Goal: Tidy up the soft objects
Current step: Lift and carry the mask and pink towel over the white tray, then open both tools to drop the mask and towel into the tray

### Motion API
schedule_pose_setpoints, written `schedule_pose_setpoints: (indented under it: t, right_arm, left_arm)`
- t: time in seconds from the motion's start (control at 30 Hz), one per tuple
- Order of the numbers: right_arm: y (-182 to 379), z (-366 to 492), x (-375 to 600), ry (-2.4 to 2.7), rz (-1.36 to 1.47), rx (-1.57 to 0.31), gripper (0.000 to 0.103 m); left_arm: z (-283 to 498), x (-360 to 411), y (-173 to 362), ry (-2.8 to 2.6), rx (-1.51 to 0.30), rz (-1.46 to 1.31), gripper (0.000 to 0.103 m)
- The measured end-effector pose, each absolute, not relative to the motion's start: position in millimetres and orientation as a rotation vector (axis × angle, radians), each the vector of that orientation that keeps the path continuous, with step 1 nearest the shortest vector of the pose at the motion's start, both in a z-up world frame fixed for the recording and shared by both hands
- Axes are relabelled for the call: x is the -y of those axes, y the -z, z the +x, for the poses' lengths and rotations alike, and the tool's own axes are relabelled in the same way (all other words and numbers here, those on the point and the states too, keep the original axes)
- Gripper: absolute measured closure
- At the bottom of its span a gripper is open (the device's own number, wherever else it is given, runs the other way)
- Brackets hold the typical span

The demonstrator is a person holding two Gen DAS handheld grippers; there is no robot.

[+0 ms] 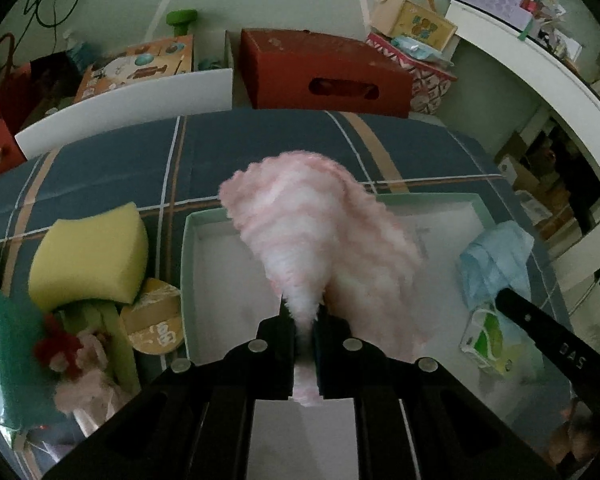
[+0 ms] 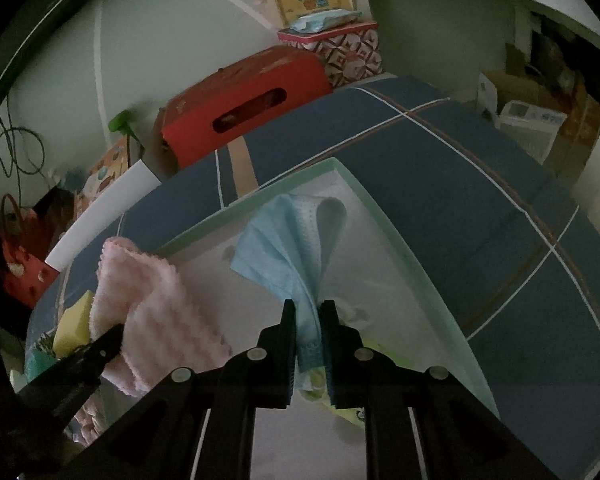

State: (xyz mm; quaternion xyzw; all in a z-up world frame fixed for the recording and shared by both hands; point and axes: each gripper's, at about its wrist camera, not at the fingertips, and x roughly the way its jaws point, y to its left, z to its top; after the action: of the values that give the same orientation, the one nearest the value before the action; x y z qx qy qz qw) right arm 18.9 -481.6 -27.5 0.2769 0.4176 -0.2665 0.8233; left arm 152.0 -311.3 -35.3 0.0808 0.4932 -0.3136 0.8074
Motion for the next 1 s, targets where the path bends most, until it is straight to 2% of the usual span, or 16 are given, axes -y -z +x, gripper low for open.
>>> schedule_pose_setpoints:
  t: [0.1,0.17,0.2,0.23,0.37,0.43,0.47,0.6,0.83,1.0]
  right_arm:
    - [21,21,477,0.573,0.555,-0.894,0.086]
    - [19,23,474,0.581,0.537,-0.899,0.078]
    - [17,24,473,0.584,0.527,-0.903,0.073]
    - [16,23,472,0.586,0.518,-0.906,0.071]
    - [9,24,467,0.603,0.49,-0.911,0.065]
    - [5,25,463,0.604,0.477,-0.909,0.055]
    - [4,25,462,0.602,0.474,-0.906,0.05]
    - [-1,28,454,0.591,0.454,-0.902,0.042]
    - [-1,35,439,0.562,0.409,-0.931,0.032]
    - [-3,38,423,0.523,0.374,-0.918,0.016]
  left_arm:
    - [153,307,28,0.671,-1.043,0.169,0.09]
    - [153,300,21,0.663,-1.033,0.155,0.073]
    - [152,297,17,0.66,-1.028,0.148,0.055]
    - [152,294,14,0.655,-1.022,0.14,0.044]
    - [153,282,6,0.64,-1.013,0.123,0.039]
    - [156,276,5,0.621,-1.014,0.116,0.024]
    - [157,273,3,0.615,-1.011,0.113,0.022]
    - [158,258,-4,0.576,-0.985,0.09,0.01]
    - [154,234,-11,0.526,-0.956,0.088,0.009]
    - [149,213,-17,0.488,-0.926,0.09,0.009]
